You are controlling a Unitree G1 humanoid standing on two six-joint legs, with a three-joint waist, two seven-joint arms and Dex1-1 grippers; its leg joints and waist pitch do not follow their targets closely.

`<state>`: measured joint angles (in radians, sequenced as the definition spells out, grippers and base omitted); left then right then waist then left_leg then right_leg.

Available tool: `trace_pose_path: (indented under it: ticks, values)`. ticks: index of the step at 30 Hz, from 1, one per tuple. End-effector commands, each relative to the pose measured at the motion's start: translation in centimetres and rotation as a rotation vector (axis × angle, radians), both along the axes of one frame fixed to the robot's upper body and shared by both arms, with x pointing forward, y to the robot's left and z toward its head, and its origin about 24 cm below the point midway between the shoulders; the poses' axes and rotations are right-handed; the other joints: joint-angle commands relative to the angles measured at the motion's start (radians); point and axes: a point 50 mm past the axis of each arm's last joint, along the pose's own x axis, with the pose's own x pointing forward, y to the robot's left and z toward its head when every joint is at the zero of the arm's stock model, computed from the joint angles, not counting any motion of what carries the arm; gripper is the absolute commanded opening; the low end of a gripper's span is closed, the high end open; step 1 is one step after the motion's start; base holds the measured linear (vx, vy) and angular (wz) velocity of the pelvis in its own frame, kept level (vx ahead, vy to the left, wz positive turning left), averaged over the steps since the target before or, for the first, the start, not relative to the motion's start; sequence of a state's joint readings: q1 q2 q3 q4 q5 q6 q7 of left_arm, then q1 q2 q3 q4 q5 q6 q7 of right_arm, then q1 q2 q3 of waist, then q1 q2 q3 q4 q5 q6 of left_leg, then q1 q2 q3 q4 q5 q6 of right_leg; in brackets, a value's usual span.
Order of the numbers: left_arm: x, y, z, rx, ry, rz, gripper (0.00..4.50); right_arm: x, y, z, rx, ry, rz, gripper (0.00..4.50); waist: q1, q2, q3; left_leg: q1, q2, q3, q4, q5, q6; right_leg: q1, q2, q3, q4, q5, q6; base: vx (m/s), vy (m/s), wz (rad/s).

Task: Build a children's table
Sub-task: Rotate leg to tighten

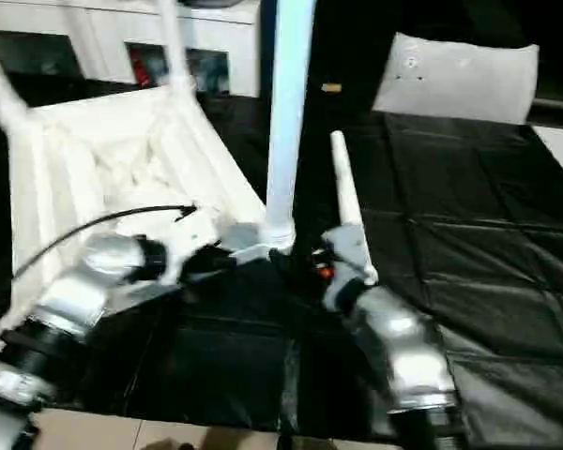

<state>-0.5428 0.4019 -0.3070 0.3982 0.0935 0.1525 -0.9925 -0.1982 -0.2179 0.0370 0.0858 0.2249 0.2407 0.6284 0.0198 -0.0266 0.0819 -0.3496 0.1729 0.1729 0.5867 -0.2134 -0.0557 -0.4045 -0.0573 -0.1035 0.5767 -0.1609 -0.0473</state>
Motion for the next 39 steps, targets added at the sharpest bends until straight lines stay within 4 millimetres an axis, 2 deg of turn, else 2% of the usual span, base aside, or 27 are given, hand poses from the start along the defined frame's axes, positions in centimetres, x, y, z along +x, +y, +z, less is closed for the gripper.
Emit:
trace_pose_path:
  ticks: [1, 4, 9, 11, 15, 20, 21, 29, 39]
  values:
    - [-0.7, -0.3, -0.6, 0.052, 0.037, -0.132, 0.00, 0.1, -0.2, 0.8, -0.009, -0.018, 0.066, 4.45, 0.008, 0.007, -0.064, 0.001, 0.064, -0.021, -0.066, -0.110, 0.093, 0.059, -0.102, 0.072, -0.070, -0.281, -0.162, 0.000, 0.000, 0.00]
    - [-0.9, 0.0, -0.3, 0.059, 0.061, -0.214, 0.00, 0.0, -0.7, 1.1, -0.069, -0.020, 0.175, 4.45, 0.017, 0.005, -0.064, 0.006, 0.064, -0.018, -0.066, -0.118, 0.083, 0.056, -0.103, 0.073, -0.073, -0.302, -0.159, 0.000, 0.000, 0.00]
    - [-0.8, 0.7, 0.4, 0.094, 0.081, -0.359, 0.00, -0.4, -1.3, 1.3, -0.179, 0.004, 0.399, 4.45, 0.037, 0.006, -0.068, 0.010, 0.067, -0.017, -0.064, -0.092, 0.092, 0.057, -0.103, 0.073, -0.061, -0.228, -0.181, 0.000, 0.000, 0.00]
    - [-0.8, 0.9, 0.5, 0.107, 0.089, -0.397, 0.00, -0.5, -1.4, 1.3, -0.205, 0.011, 0.450, 4.45, 0.041, 0.005, -0.067, 0.006, 0.067, -0.018, -0.064, -0.089, 0.092, 0.060, -0.107, 0.074, -0.058, -0.219, -0.186, 0.000, 0.000, 0.00]
    - [-1.0, 0.9, 0.7, 0.112, 0.106, -0.442, 0.00, 0.0, -1.3, 1.2, -0.238, 0.000, 0.473, 4.45, 0.044, 0.004, -0.069, 0.008, 0.069, -0.018, -0.064, -0.074, 0.084, 0.060, -0.107, 0.073, -0.054, -0.201, -0.201, 0.000, 0.000, 0.00]
    - [-1.2, 1.0, 0.7, 0.127, 0.121, -0.513, 0.00, 0.5, -1.0, 1.0, -0.212, 0.016, 0.540, 4.45, 0.050, -0.001, -0.068, 0.006, 0.070, -0.016, -0.062, -0.071, 0.088, 0.062, -0.109, 0.073, -0.050, -0.194, -0.209, 0.000, 0.000, 0.00]
    - [-1.2, 1.0, 0.7, 0.127, 0.121, -0.513, 0.00, 0.5, -1.0, 1.0, -0.212, 0.016, 0.540, 4.45, 0.052, 0.001, -0.068, 0.006, 0.072, -0.016, -0.063, -0.064, 0.090, 0.062, -0.108, 0.073, -0.049, -0.189, -0.211, 0.000, 0.000, 0.00]
    - [-1.5, 1.0, 0.6, 0.132, 0.130, -0.542, 0.00, 0.5, 0.1, 0.4, -0.166, 0.040, 0.592, 3.60, 0.063, 0.000, -0.065, 0.006, 0.073, -0.016, -0.064, -0.071, 0.082, 0.060, -0.109, 0.072, -0.049, -0.207, -0.206, 0.000, 0.000, 0.00]
    - [-1.6, 1.2, 0.5, 0.145, 0.139, -0.558, 0.00, 0.6, 0.2, 0.1, -0.146, 0.058, 0.618, 2.98, 0.063, -0.001, -0.065, 0.005, 0.073, -0.017, -0.065, -0.068, 0.080, 0.061, -0.109, 0.072, -0.049, -0.209, -0.201, 0.000, 0.000, 0.00]
